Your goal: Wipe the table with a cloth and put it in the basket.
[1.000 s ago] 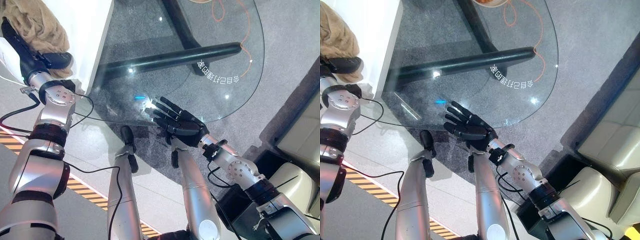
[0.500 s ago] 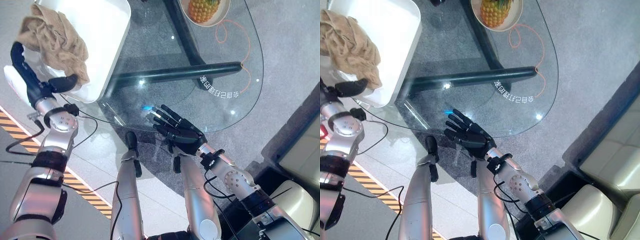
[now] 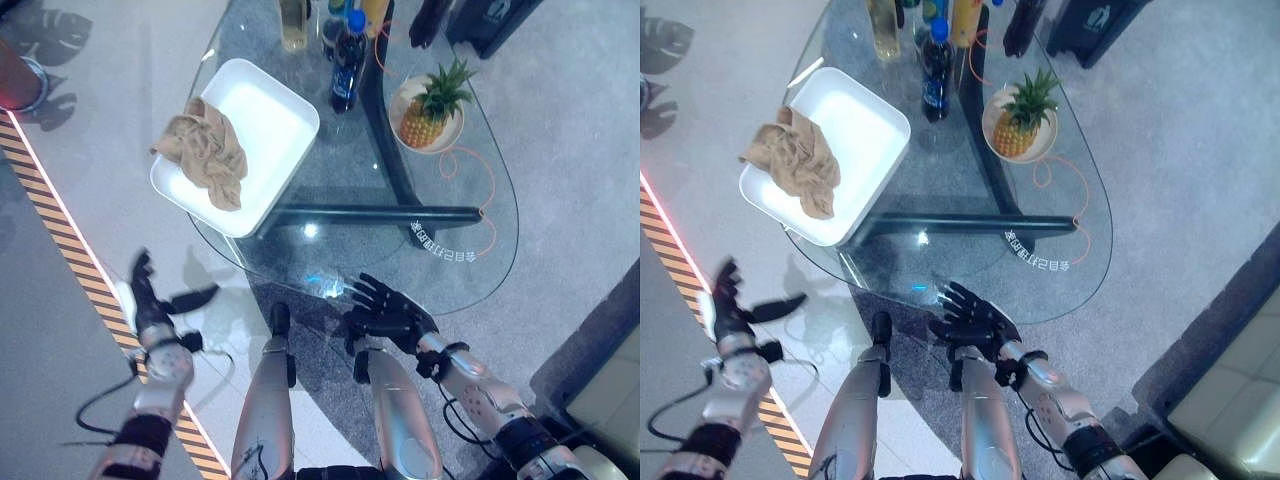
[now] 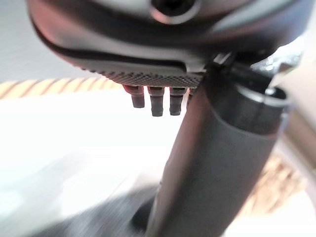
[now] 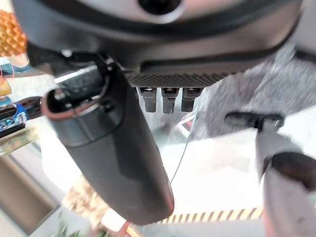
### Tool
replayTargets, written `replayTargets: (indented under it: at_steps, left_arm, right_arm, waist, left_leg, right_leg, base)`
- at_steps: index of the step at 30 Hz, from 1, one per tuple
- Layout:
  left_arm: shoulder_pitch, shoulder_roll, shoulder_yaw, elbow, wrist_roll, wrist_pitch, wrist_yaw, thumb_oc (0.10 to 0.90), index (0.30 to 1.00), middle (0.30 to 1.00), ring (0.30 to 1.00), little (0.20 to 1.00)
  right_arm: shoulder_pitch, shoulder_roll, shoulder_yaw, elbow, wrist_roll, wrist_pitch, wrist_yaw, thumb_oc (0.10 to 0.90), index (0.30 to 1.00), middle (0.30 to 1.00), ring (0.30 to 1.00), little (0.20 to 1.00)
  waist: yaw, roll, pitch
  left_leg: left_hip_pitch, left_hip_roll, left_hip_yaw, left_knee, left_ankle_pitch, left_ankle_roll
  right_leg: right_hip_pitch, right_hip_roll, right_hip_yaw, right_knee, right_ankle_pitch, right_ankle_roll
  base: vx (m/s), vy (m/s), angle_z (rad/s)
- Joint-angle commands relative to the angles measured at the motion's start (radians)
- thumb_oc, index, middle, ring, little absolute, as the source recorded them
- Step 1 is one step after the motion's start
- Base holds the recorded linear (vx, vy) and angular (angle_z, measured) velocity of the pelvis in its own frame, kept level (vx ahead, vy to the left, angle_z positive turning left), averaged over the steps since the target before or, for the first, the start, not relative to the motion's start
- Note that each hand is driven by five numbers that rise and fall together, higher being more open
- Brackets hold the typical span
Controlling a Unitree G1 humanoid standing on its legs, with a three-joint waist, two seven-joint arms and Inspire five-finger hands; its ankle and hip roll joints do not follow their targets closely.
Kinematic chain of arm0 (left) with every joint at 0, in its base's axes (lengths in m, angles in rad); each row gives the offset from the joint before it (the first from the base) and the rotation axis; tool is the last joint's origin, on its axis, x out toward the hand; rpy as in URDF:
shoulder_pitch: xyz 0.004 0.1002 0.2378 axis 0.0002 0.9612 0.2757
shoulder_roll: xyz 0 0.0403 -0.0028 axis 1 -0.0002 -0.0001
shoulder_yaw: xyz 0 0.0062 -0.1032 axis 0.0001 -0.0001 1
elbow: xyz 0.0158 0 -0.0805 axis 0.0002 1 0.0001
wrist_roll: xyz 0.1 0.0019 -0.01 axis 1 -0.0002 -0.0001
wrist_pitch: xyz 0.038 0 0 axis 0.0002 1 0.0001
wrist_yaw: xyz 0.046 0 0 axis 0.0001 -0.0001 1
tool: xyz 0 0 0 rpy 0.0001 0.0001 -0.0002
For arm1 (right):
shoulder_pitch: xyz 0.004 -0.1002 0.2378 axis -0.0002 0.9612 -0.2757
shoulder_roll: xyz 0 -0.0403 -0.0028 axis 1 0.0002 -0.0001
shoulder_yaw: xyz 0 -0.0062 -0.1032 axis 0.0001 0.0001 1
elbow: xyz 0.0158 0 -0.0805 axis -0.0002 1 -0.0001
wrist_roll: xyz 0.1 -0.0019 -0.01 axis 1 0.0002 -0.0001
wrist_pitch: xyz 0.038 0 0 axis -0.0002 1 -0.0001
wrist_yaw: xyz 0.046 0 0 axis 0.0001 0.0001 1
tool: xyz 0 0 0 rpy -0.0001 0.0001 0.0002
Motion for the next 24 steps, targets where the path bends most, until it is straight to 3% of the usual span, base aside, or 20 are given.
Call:
replayTargets:
  at_steps: [1,7,9,11,13,16,24]
  left_arm:
    - [0.055,0.018,0.015,-0.017,-0.042,-0.078,-0.07,0.8,0.9,0.9,0.9,0.9]
    - [0.133,-0.062,-0.02,0.104,-0.07,-0.031,-0.157,0.8,0.9,0.9,0.9,0.9]
    - [0.151,-0.093,-0.042,0.188,-0.076,-0.021,-0.223,0.8,0.9,0.9,0.9,0.9]
    - [0.151,-0.098,-0.048,0.208,-0.069,-0.017,-0.235,0.8,0.9,0.9,0.9,0.9]
    - [0.147,-0.117,-0.068,0.286,-0.075,0.022,-0.311,0.8,0.9,0.9,0.9,0.9]
    - [0.13,-0.119,-0.075,0.352,-0.119,0.047,-0.359,0.8,0.9,0.9,0.9,0.9]
    - [0.092,-0.131,-0.077,0.483,-0.127,0.038,-0.473,0.8,0.9,0.9,0.9,0.9]
  right_arm:
    - [0.063,0.007,-0.027,-0.06,-0.085,-0.052,0.044,0.8,0.9,0.9,0.9,0.9]
    - [0.113,0.059,-0.028,0.114,-0.203,-0.049,0.0,0.8,0.9,0.9,0.9,0.9]
    - [0.104,0.071,-0.022,0.269,-0.284,-0.087,-0.059,0.8,0.9,0.9,0.9,0.9]
    - [0.102,0.074,-0.021,0.307,-0.306,-0.097,-0.071,0.8,0.9,0.9,0.9,0.9]
    - [0.092,0.086,-0.007,0.413,-0.424,-0.136,-0.144,0.8,0.9,0.9,0.9,0.9]
    - [0.085,0.093,0.004,0.486,-0.473,-0.137,-0.177,0.8,0.9,0.9,0.9,0.9]
    - [0.073,0.132,-0.049,0.727,-0.468,-0.155,-0.118,0.8,0.9,0.9,0.9,0.9]
  waist:
    - [0.001,0.024,-0.091]
    - [0.018,0.019,-0.2]
    - [0.03,0.022,-0.254]
    - [0.032,0.024,-0.267]
    - [0.034,0.031,-0.313]
    - [0.025,0.037,-0.348]
    - [0.0,0.051,-0.394]
  left_leg:
    - [0.026,-0.112,-0.014,0.016,-0.058,0.07]
    - [0.142,-0.098,-0.041,-0.069,-0.041,0.052]
    - [0.19,-0.086,-0.051,-0.097,-0.037,0.045]
    - [0.2,-0.084,-0.052,-0.101,-0.037,0.044]
    - [0.239,-0.074,-0.055,-0.12,-0.037,0.041]
    - [0.268,-0.068,-0.054,-0.133,-0.042,0.04]
    - [0.324,-0.055,-0.033,-0.155,-0.059,0.045]
  right_leg:
    - [0.074,0.034,-0.026,-0.072,0.011,0.0]
    - [0.223,0.033,-0.061,-0.165,0.019,0.006]
    - [0.28,0.03,-0.08,-0.197,0.023,0.01]
    - [0.291,0.029,-0.083,-0.203,0.025,0.011]
    - [0.331,0.027,-0.086,-0.225,0.029,0.015]
    - [0.355,0.025,-0.076,-0.242,0.032,0.019]
    - [0.393,0.026,-0.045,-0.259,0.027,0.022]
  base:
    - [0.07,-0.172,0.13]
    - [0.07,-0.135,0.18]
    - [0.08,-0.121,0.17]
    - [0.05,-0.057,0.07]
    - [0.08,-0.069,0.13]
    - [0.06,-0.024,0.05]
    - [0.04,0.0,-0.03]
